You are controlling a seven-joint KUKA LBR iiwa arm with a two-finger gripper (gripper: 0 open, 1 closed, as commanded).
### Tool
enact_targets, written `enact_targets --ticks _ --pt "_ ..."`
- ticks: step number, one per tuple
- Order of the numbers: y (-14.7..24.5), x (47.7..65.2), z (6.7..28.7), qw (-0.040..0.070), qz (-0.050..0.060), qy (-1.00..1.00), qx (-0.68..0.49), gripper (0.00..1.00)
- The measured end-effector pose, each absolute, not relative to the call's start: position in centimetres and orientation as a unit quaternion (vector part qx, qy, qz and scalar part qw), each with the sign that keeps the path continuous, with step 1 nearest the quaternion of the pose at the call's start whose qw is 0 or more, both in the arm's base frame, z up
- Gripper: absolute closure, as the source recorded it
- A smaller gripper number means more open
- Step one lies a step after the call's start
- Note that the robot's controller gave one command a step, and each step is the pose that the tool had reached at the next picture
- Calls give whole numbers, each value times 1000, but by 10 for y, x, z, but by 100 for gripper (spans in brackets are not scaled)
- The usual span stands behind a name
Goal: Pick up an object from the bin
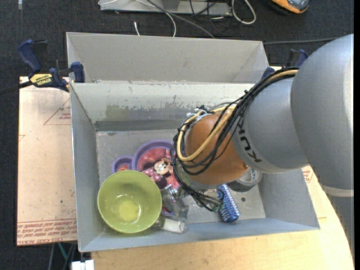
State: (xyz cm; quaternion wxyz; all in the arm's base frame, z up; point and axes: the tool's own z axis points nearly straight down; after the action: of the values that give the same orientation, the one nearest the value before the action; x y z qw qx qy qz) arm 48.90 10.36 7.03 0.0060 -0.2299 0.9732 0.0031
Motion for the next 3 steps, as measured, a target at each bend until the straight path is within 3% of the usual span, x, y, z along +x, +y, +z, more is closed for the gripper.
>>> enact_targets --ticks 2,3 --pt "111 489 70 6 3 979 -206 100" --pt "232 500 71 6 -2 921 -389 0"
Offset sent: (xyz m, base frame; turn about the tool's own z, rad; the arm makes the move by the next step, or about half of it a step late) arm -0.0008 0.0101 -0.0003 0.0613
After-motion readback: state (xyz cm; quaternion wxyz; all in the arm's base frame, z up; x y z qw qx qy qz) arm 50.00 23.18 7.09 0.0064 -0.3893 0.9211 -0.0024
